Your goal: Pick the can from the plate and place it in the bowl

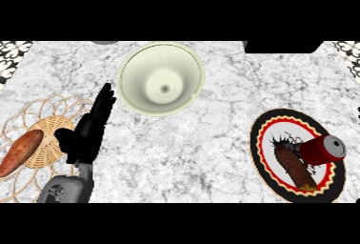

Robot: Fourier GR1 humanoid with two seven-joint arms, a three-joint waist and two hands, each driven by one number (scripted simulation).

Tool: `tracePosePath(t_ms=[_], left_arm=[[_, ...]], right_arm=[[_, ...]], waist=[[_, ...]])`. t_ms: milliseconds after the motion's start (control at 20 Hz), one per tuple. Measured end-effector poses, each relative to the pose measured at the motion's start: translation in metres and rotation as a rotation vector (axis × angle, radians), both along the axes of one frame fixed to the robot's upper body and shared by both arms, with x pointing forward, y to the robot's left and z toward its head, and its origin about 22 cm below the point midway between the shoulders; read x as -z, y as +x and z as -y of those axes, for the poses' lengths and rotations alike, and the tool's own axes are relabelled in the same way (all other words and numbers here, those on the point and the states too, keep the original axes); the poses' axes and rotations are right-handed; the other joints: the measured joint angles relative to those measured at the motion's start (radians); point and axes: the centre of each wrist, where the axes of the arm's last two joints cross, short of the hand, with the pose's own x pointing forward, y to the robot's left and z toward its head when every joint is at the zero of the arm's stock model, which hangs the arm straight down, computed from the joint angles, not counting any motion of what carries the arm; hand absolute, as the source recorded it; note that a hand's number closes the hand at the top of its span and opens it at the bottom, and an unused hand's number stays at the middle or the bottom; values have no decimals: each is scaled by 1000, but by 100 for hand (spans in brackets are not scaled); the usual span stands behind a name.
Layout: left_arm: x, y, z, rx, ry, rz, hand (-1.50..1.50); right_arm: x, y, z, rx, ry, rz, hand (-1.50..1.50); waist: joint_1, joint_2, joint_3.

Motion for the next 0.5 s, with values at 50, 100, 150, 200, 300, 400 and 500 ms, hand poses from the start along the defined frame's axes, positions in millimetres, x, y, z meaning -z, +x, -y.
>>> tracePosePath(t_ms=[50,100,150,200,300,400,500], left_arm=[[-2,0,1,1,0,4,0],[-3,1,2,0,-3,0,0],[-4,-2,1,-3,-2,-4,0],[-5,-1,-1,-6,1,1,0],[-3,-4,-1,-3,3,1,0],[-1,-3,-1,0,1,1,0],[-9,-3,0,-3,-1,3,0]], right_arm=[[-1,-4,2,1,8,-4,-150],[0,-5,1,5,22,-3,-150],[4,-5,-3,6,32,-4,-150],[4,-9,-6,5,42,-7,-150],[11,-8,-7,2,57,-23,-150],[13,-6,-7,9,75,-32,-150],[19,-4,-5,15,89,-39,-150]], waist=[[0,0,0],[-1,0,0],[0,0,0],[-1,0,0],[0,0,0],[1,0,0],[1,0,0]])
